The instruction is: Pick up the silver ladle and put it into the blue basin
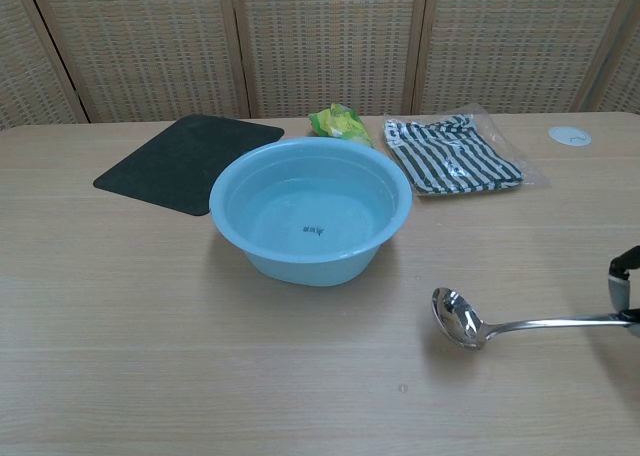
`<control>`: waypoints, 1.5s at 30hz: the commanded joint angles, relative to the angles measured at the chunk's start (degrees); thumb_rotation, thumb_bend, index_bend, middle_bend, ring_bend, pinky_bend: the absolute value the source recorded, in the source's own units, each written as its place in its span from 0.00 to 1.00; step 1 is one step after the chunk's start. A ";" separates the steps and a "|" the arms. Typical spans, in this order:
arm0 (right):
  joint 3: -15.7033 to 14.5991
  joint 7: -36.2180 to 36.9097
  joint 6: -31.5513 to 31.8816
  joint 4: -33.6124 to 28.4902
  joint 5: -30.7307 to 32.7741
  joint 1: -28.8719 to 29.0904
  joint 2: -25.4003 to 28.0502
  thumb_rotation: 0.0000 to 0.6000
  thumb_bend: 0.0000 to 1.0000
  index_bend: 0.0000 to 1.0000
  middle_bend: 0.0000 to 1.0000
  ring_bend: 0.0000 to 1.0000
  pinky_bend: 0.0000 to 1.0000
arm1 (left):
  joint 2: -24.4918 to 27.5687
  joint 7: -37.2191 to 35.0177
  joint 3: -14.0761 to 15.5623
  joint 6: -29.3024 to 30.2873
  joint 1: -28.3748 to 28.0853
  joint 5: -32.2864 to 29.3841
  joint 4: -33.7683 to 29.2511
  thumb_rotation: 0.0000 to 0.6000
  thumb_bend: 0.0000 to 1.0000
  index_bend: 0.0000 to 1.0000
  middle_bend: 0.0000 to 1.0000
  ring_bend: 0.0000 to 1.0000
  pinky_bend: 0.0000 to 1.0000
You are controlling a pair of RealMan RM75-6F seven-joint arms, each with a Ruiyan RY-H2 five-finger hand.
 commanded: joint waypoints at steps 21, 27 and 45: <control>-0.60 31.54 -2.34 3.25 -27.04 -0.49 15.90 1.00 0.83 0.81 1.00 0.96 1.00 | -0.45 1.05 -0.36 -0.70 -0.38 -1.29 -0.15 1.00 0.00 0.00 0.00 0.00 0.00; 2.50 24.84 -6.72 -1.96 -23.22 3.98 20.66 1.00 0.83 0.81 1.00 0.96 1.00 | -0.20 0.42 -0.73 -1.15 -0.76 -1.91 -0.66 1.00 0.00 0.00 0.00 0.00 0.00; 6.80 -13.66 -16.15 -5.75 25.14 38.17 17.07 1.00 0.83 0.81 1.00 0.96 1.00 | -1.13 2.08 -2.15 -4.73 -2.88 -6.60 0.12 1.00 0.00 0.00 0.00 0.00 0.00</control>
